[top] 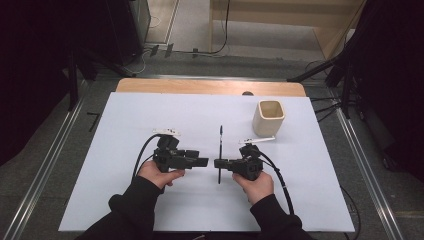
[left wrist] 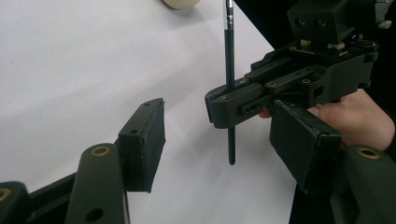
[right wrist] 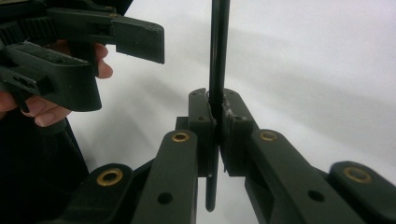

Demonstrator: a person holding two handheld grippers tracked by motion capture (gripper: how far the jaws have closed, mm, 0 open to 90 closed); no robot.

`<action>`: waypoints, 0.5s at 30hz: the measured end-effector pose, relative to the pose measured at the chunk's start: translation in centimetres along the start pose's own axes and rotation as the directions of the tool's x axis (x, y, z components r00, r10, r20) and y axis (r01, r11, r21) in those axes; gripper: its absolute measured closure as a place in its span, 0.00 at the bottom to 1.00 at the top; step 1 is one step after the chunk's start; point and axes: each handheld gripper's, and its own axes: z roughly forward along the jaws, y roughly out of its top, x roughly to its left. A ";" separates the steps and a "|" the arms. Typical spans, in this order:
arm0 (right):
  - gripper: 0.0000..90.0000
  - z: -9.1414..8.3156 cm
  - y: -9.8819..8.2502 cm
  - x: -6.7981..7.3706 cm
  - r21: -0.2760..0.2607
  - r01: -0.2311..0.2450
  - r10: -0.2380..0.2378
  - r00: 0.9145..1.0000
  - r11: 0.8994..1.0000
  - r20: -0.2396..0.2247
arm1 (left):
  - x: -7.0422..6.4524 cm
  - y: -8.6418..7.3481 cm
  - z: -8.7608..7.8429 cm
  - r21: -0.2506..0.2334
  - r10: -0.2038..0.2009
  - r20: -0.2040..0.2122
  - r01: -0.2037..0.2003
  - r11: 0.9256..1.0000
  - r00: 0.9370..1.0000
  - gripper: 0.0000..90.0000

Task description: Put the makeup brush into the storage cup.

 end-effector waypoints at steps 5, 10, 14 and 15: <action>0.96 -0.1 0.0 -0.1 0.004 0.002 -0.002 1.000 1.000 0.004 | 0.0 -0.2 -0.1 0.027 0.019 -0.007 -0.019 0.999 1.000 0.39; 0.96 -0.2 0.0 -0.1 0.006 0.000 0.000 1.000 1.000 0.010 | 0.0 -0.3 -0.3 0.029 0.046 -0.018 -0.045 0.999 0.999 0.39; 0.96 -0.3 0.1 -0.2 0.003 0.005 -0.005 1.000 1.000 0.010 | 0.0 -0.5 -0.7 0.034 0.085 -0.037 -0.084 0.996 0.996 0.38; 0.96 -0.3 0.1 -0.2 0.002 0.006 -0.006 1.000 1.000 0.010 | 0.1 -0.6 -0.8 0.039 0.094 -0.042 -0.093 0.995 0.995 0.38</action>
